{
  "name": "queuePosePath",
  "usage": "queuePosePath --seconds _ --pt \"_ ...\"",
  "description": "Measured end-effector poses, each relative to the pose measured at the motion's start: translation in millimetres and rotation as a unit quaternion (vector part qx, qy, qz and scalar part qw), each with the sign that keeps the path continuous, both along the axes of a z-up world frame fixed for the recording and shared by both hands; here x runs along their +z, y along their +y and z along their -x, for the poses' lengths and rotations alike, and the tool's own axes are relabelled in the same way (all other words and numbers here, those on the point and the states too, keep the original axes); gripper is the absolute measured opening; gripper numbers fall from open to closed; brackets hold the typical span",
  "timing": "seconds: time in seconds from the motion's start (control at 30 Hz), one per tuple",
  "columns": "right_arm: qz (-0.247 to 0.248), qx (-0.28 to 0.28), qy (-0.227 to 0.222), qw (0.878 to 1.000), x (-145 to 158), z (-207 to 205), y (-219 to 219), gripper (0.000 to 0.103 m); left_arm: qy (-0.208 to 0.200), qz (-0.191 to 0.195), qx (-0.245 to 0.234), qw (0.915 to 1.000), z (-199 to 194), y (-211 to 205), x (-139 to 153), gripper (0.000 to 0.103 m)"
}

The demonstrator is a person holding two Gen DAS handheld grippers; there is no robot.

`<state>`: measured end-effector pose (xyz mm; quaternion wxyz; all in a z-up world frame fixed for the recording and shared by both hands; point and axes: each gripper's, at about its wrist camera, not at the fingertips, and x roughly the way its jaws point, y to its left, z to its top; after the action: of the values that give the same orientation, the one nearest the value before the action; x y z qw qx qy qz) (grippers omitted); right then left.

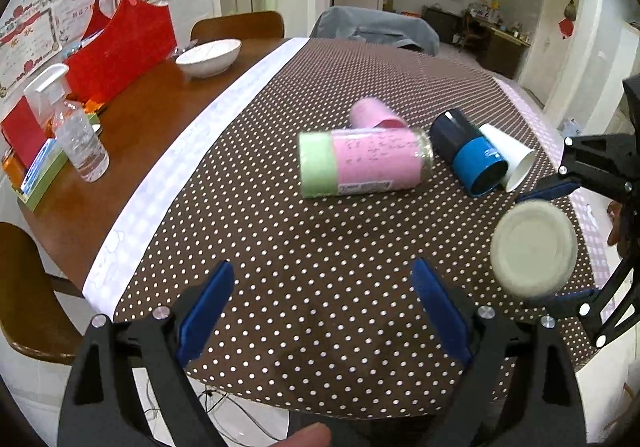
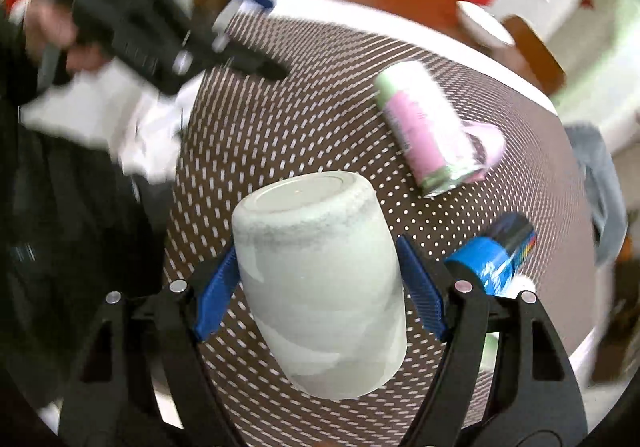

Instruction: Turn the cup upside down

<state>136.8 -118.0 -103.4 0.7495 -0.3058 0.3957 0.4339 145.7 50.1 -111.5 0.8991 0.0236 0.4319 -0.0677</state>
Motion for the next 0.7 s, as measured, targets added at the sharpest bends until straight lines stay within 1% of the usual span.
queuePosePath --seconds 0.07,0.13,0.17,0.2,0.27,0.33,0.37,0.43,0.53,0.6,0.67,0.7 --pt "-0.044 -0.041 0.009 0.998 3.7 -3.3 -6.8 0.075 -0.004 0.003 -0.004 1.0 -0.2 -1.7 3.1 0.089" --pt "-0.094 -0.086 0.02 0.992 5.1 -6.5 -14.9 0.075 -0.01 0.004 -0.008 0.9999 -0.1 -3.4 6.5 0.089" --pt "-0.115 -0.105 0.025 0.987 6.1 -5.8 -19.4 0.075 -0.012 0.005 -0.011 0.9999 -0.4 -4.6 8.3 0.089" --pt "-0.142 -0.135 0.027 0.98 5.3 -5.8 -25.0 0.075 -0.014 0.005 -0.013 0.9998 -1.0 -4.9 9.2 0.089" --pt "-0.168 -0.17 0.029 0.971 4.1 -2.3 -29.9 0.075 -0.018 0.004 -0.017 0.9997 -1.3 -6.6 11.2 0.089" --pt "-0.2 -0.209 0.028 0.957 1.7 -2.0 -36.9 0.075 -0.021 0.002 -0.023 0.9995 -1.6 -9.5 12.9 0.089" --pt "-0.219 -0.231 0.027 0.947 0.3 -1.8 -41.1 0.075 -0.022 0.001 -0.026 0.9994 -1.6 -10.9 13.6 0.089" --pt "-0.248 -0.261 0.024 0.933 1.6 -0.8 -47.7 0.075 -0.025 0.001 -0.03 0.9992 -1.0 -13.3 15.0 0.089" --pt "-0.297 -0.306 0.014 0.904 3.4 2.6 -61.1 0.075 -0.03 0.002 -0.034 0.999 0.2 -16.3 16.4 0.089" --pt "-0.323 -0.333 0.006 0.886 3.7 4.6 -65.6 0.075 -0.031 0.004 -0.035 0.9989 0.1 -18.1 16.8 0.089" --pt "-0.337 -0.359 -0.003 0.871 0.9 6.9 -65.6 0.075 -0.033 0.005 -0.037 0.9988 0.5 -20.5 17.1 0.089" --pt "-0.339 -0.367 -0.007 0.866 -1.5 7.9 -64.9 0.075 -0.034 0.006 -0.038 0.9987 0.7 -22.0 17.1 0.089"
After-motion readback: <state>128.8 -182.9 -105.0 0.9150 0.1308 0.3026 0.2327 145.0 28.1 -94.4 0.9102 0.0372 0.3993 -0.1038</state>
